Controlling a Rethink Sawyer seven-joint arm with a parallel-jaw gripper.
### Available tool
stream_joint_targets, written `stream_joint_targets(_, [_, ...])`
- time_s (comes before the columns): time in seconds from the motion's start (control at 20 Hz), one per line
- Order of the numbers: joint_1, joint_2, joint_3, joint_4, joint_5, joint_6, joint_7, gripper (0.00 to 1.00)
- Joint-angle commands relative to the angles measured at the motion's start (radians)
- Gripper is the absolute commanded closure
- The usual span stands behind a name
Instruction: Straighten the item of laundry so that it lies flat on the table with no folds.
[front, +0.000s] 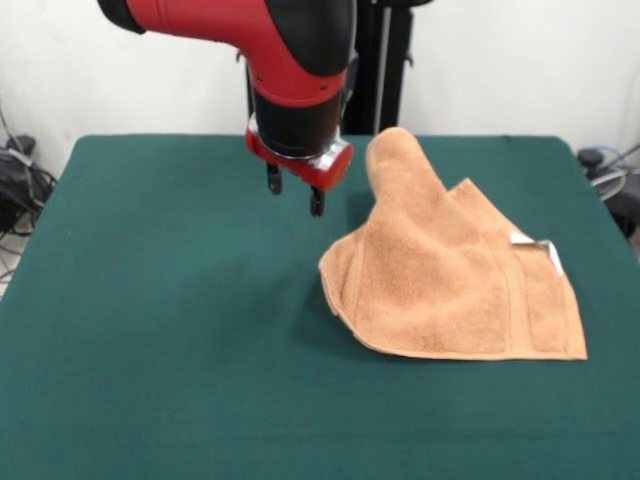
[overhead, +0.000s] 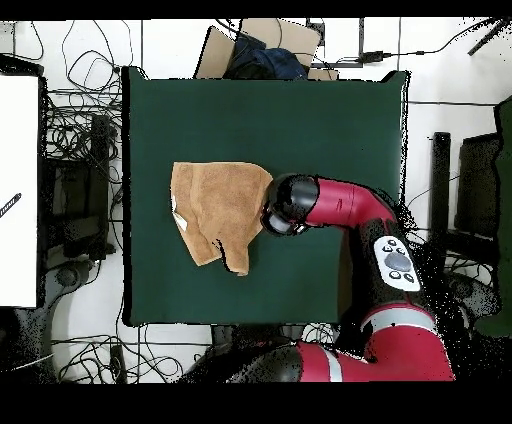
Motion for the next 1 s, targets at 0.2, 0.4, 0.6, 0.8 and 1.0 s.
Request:
stream_joint_targets(0.2, [0.08,0.058,0.036,-0.093,0.023,0.056,0.086,0.0])
stream_joint_targets(0.4, [0.098,0.078,0.026,-0.111,0.036,0.046,0.112,0.0])
stream_joint_targets(0.6, [0.1,0.075,0.021,-0.101,0.043,0.031,0.101,0.0])
stream_joint_targets(0.8, [0.096,0.088,0.023,-0.103,0.054,0.021,0.095,0.0])
stream_joint_targets(1.0, [0.046,0.199,0.047,-0.113,0.055,-0.065,0.06,0.0])
